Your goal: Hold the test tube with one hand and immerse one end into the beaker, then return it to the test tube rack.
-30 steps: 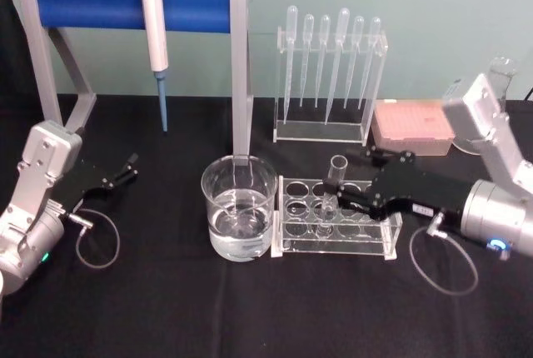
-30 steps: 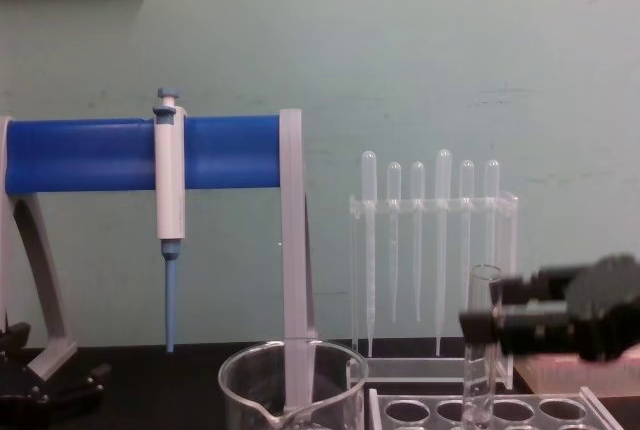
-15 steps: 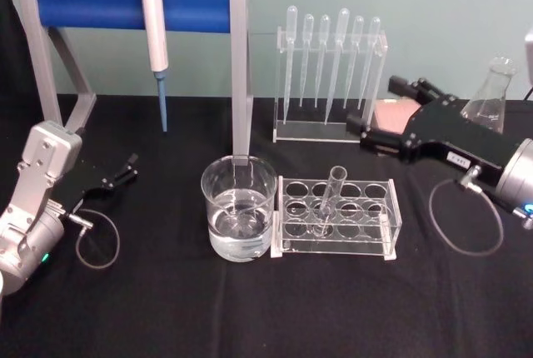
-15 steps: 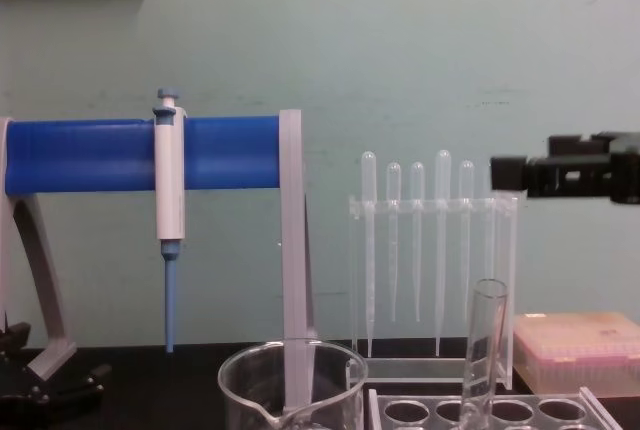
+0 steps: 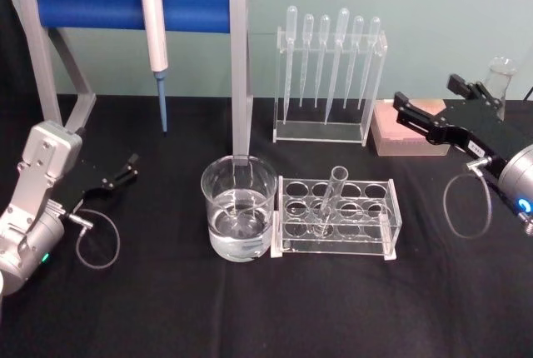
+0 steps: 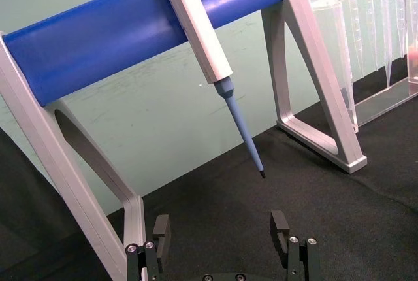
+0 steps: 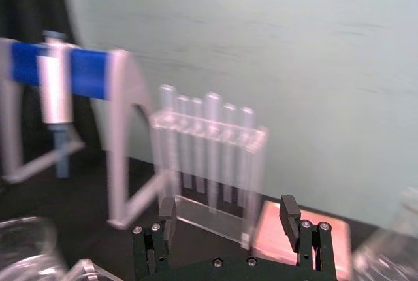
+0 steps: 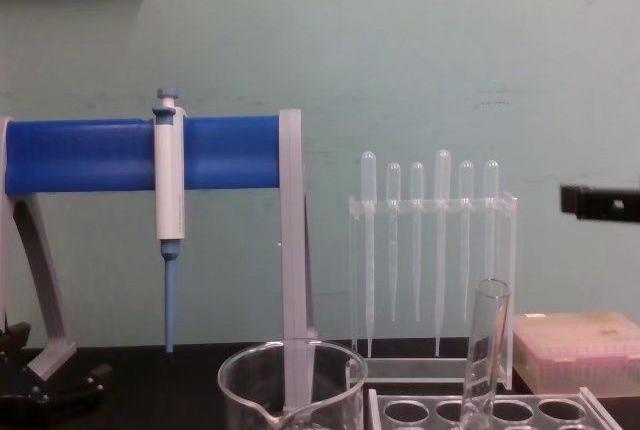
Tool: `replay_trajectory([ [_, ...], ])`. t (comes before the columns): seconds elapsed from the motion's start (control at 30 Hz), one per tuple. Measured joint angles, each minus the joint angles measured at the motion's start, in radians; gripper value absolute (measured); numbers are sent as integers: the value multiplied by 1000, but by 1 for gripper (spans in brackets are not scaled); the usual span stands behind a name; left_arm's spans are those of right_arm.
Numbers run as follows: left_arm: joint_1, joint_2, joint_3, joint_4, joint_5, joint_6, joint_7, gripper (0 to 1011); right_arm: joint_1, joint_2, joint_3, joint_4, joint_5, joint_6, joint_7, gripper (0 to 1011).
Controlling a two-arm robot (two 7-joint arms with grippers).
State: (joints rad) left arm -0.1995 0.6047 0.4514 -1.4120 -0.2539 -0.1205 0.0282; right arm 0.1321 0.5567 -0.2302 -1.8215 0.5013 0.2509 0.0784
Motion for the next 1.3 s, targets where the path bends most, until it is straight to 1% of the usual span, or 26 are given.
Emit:
replay_trajectory([
  [0.03,0,0,0,0,0,0,0,1000,-3,-10,1,3,-10,3,-20,1002],
  [0.07,0,0,0,0,0,0,0,1000,-7,-29,1,8,-30,9,-58,1003],
  [0.1,0,0,0,0,0,0,0,1000,-9,-38,1,11,-43,12,-80,1003],
  [0.2,0,0,0,0,0,0,0,1000,-14,-62,-4,21,-78,20,-132,1003],
  [0.23,0,0,0,0,0,0,0,1000,-16,-77,-8,30,-102,25,-163,1003],
  [0.3,0,0,0,0,0,0,0,1000,-17,-96,-15,47,-132,34,-200,1003],
  [0.4,0,0,0,0,0,0,0,1000,-16,-114,-24,73,-164,43,-228,1003],
  [0.6,0,0,0,0,0,0,0,1000,-11,-134,-38,122,-208,43,-241,1003],
  [0.73,0,0,0,0,0,0,0,1000,-11,-141,-39,140,-224,41,-240,1003],
  [0.9,0,0,0,0,0,0,0,1000,-11,-147,-36,150,-233,38,-227,1003],
  [1.0,0,0,0,0,0,0,0,1000,-11,-150,-33,155,-234,36,-209,1003],
  [1.03,0,0,0,0,0,0,0,1000,-11,-151,-32,161,-232,32,-192,1003],
  [1.1,0,0,0,0,0,0,0,1000,-10,-151,-31,166,-230,27,-177,1003],
  [1.3,0,0,0,0,0,0,0,1000,-10,-151,-31,165,-230,28,-180,1003],
])
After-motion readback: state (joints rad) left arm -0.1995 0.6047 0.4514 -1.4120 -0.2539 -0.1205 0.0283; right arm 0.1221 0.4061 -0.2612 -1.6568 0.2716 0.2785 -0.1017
